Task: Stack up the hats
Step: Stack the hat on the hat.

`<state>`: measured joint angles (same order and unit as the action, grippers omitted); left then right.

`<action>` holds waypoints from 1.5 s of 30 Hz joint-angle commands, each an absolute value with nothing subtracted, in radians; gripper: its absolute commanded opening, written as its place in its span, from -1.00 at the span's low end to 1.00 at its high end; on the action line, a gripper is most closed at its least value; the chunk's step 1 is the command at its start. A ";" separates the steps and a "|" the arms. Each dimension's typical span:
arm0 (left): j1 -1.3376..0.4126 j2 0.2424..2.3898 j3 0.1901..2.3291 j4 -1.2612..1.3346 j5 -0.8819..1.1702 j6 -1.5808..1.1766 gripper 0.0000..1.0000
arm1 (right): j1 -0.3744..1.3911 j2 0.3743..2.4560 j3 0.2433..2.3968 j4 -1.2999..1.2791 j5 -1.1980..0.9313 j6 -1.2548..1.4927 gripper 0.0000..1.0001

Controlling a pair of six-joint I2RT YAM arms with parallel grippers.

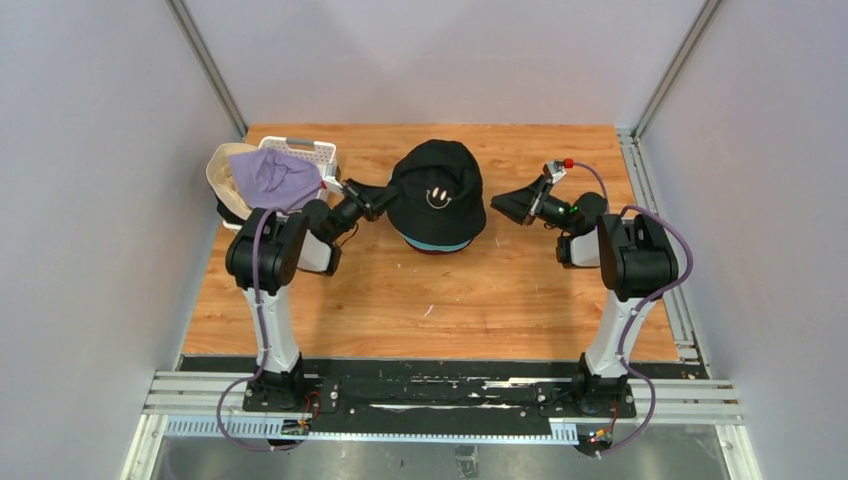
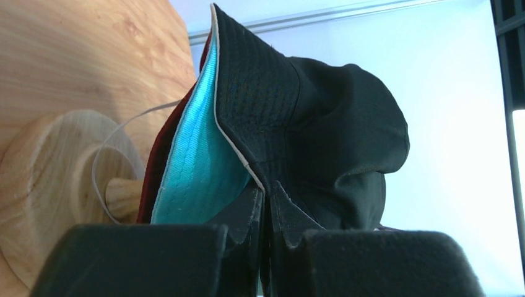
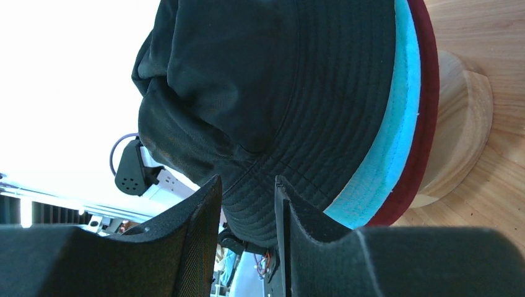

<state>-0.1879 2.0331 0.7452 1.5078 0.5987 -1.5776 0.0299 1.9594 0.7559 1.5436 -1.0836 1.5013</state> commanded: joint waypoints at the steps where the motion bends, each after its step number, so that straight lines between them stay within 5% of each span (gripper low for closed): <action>1: -0.222 1.951 0.659 1.560 0.600 -1.527 -0.79 | 0.043 1.931 0.753 1.585 -1.101 1.494 -0.27; 45: -0.595 1.715 0.426 1.558 0.361 -1.429 -0.24 | -0.143 1.625 0.508 1.177 -1.119 1.282 -0.16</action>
<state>-0.5877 1.7584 0.4561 1.5082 0.3843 -1.4658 -0.1280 1.6306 0.5232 1.1870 -1.1076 1.2984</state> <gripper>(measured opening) 0.374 0.420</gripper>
